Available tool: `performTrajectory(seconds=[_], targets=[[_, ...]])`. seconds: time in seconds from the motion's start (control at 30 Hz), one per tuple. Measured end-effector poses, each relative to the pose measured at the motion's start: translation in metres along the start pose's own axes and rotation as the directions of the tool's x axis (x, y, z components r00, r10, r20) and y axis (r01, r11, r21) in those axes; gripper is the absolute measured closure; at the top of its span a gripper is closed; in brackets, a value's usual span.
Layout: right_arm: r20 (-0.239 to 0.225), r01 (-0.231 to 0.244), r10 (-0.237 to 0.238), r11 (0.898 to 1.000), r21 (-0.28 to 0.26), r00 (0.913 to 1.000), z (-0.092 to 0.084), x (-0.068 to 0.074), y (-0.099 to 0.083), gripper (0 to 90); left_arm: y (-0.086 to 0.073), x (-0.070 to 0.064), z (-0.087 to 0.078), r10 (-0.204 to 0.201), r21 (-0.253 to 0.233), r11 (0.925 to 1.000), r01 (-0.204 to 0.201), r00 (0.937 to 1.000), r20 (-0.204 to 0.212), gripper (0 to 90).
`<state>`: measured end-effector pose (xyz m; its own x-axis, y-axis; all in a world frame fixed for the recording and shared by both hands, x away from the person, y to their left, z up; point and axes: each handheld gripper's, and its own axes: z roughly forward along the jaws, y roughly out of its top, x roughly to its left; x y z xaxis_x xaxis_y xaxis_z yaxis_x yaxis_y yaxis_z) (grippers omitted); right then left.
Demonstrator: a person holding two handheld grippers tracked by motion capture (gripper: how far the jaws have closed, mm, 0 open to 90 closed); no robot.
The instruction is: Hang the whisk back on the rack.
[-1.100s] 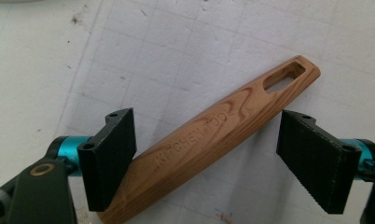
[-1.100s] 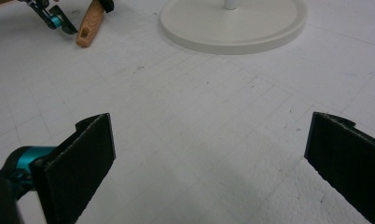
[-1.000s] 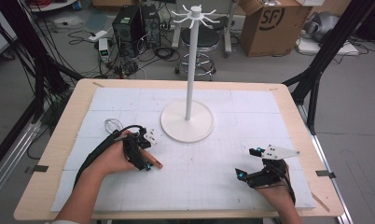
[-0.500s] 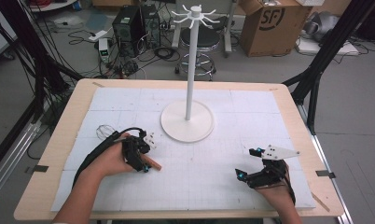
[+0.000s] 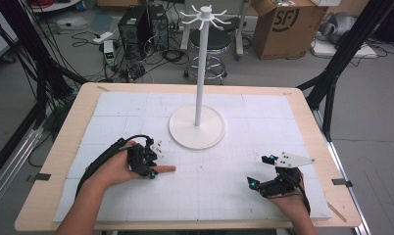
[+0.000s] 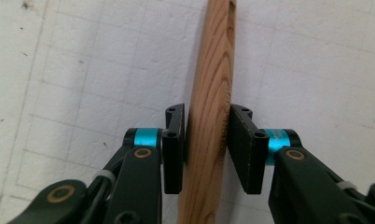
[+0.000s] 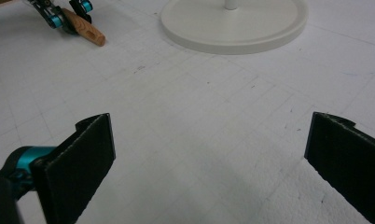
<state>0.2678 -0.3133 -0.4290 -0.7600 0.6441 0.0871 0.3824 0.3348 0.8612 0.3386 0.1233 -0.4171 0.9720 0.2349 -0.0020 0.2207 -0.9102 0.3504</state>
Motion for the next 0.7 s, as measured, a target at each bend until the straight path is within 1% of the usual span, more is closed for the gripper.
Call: performTrajectory(seconds=[0.03,0.07,0.1,0.17,0.2,0.23,0.33,0.43,0.5,0.57,0.67,0.7], targets=[[0.000,0.001,-0.001,1.000,-0.001,1.0000,0.0001,0.0001,0.0000,0.4,-0.0001,-0.0004,0.0000,-0.006,0.000,1.0000,0.006,1.0000,-0.003,67.6],[-0.001,0.002,-0.002,1.000,0.001,1.0000,0.0001,0.0002,0.0000,0.4,-0.0002,-0.0010,-0.0001,-0.009,0.000,1.0000,0.009,0.9998,-0.018,66.4],[-0.003,0.001,-0.001,1.000,0.001,1.0000,0.0000,0.0005,0.0001,0.4,-0.0002,-0.0004,-0.0002,-0.005,0.002,1.0000,0.005,0.9998,-0.020,63.2],[-0.002,0.001,-0.001,1.000,0.001,1.0000,-0.0001,0.0006,0.0002,0.4,-0.0012,-0.0006,-0.0008,-0.019,0.002,0.9998,0.019,0.9995,-0.024,58.2],[-0.003,0.000,0.000,1.000,0.001,1.0000,-0.0002,0.0006,0.0002,0.4,-0.0018,-0.0007,-0.0014,-0.022,0.002,0.9998,0.022,0.9993,-0.029,57.2],[-0.002,0.001,-0.001,1.000,0.001,1.0000,-0.0004,0.0005,0.0003,0.4,-0.0022,-0.0002,-0.0024,-0.016,0.007,0.9998,0.017,0.9993,-0.032,56.5],[-0.006,-0.002,0.002,1.000,-0.005,1.0000,-0.0009,0.0001,0.0005,0.4,-0.0046,0.0001,-0.0042,-0.024,0.011,0.9996,0.024,0.9992,-0.033,56.7],[-0.009,-0.002,0.002,1.000,-0.013,1.0000,-0.0011,-0.0001,0.0011,0.4,-0.0060,0.0009,-0.0042,-0.028,0.012,0.9995,0.029,0.9983,-0.051,56.5],[-0.010,-0.005,0.004,1.000,-0.012,0.9999,-0.0012,0.0002,0.0011,0.4,-0.0058,0.0014,-0.0031,-0.034,0.015,0.9993,0.035,0.9980,-0.054,56.0],[-0.009,-0.004,0.004,1.000,-0.011,0.9999,-0.0012,0.0002,0.0011,0.4,-0.0047,0.0021,-0.0018,-0.027,0.024,0.9993,0.029,0.9980,-0.058,54.8],[-0.009,-0.004,0.004,1.000,-0.011,0.9999,-0.0011,0.0002,0.0011,0.4,-0.0039,0.0018,-0.0010,-0.034,0.017,0.9992,0.035,0.9976,-0.060,54.8],[-0.009,-0.004,0.004,1.000,-0.010,1.0000,-0.0010,0.0002,0.0011,0.4,-0.0038,0.0023,-0.0010,-0.036,0.019,0.9991,0.037,0.9979,-0.054,55.1]])
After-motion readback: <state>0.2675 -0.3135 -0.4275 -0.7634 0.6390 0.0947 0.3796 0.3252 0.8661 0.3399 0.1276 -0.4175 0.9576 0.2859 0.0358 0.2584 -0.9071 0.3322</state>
